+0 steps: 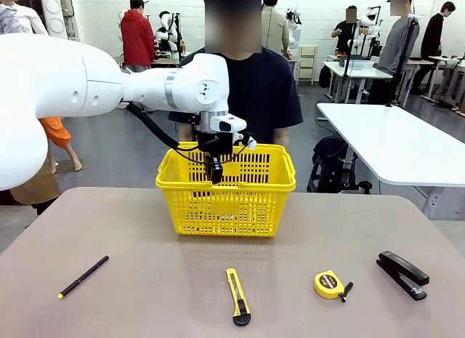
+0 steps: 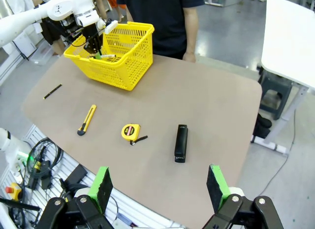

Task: Place the items the person wants into the basket.
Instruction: Pick up the item the person points to and place it in the Market Basket.

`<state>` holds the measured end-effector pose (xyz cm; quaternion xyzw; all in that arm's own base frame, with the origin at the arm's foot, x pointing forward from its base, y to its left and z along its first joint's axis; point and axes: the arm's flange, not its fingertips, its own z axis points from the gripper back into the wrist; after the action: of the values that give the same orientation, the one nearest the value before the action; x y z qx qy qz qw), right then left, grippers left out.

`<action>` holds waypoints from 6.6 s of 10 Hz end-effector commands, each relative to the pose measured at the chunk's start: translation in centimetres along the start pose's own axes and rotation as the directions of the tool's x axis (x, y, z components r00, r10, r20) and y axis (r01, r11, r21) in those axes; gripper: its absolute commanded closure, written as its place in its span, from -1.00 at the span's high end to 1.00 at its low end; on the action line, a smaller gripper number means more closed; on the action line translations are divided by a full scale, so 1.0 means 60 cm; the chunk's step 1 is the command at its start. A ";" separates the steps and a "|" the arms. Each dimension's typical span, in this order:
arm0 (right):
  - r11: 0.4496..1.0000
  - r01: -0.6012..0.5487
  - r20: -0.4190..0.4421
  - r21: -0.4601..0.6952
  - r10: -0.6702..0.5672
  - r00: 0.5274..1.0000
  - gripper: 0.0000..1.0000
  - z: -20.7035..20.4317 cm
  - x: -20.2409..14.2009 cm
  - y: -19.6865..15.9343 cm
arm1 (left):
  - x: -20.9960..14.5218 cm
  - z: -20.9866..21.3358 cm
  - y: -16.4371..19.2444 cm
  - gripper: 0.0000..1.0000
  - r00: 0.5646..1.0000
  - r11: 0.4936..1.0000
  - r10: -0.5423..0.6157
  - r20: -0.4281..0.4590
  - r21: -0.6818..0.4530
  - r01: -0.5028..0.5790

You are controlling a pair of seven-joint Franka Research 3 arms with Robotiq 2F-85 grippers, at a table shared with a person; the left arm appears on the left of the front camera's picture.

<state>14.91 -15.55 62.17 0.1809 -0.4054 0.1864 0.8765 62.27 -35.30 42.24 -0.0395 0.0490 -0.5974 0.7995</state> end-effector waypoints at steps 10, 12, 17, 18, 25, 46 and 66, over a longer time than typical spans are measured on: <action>1.000 -0.005 -0.002 0.006 0.005 1.000 1.00 -0.003 0.001 -0.001 | 0.015 -0.011 0.002 0.79 0.997 0.993 0.052 -0.053 0.113 -0.046; 1.000 -0.005 -0.002 0.006 0.005 1.000 1.00 -0.003 0.001 -0.001 | 0.013 -0.011 0.002 1.00 0.997 0.993 0.053 -0.052 0.113 -0.047; 1.000 -0.005 -0.002 0.006 0.005 1.000 1.00 -0.003 0.001 -0.001 | 0.012 -0.010 0.002 1.00 0.997 0.993 0.053 -0.053 0.111 -0.046; 1.000 -0.005 -0.002 0.006 0.005 1.000 1.00 -0.003 0.001 -0.001 | 0.012 -0.010 0.002 1.00 0.997 0.993 0.053 -0.053 0.108 -0.047; 1.000 -0.005 -0.002 0.006 0.005 1.000 1.00 -0.003 0.001 -0.001 | -0.021 0.083 -0.085 1.00 0.998 0.996 0.055 0.018 0.075 -0.056; 1.000 -0.005 -0.002 0.006 0.005 1.000 1.00 -0.003 0.001 -0.001 | -0.357 0.226 -0.394 1.00 0.990 0.984 0.087 0.110 0.143 -0.103; 1.000 -0.005 -0.002 0.006 0.005 1.000 1.00 -0.003 0.001 -0.001 | -0.991 0.237 -0.310 1.00 0.574 0.995 -0.027 0.819 0.077 -0.063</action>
<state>14.92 -15.67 62.11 0.1832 -0.4059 0.1861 0.8758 27.73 15.63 60.25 -0.2667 -0.3604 -0.5080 0.7354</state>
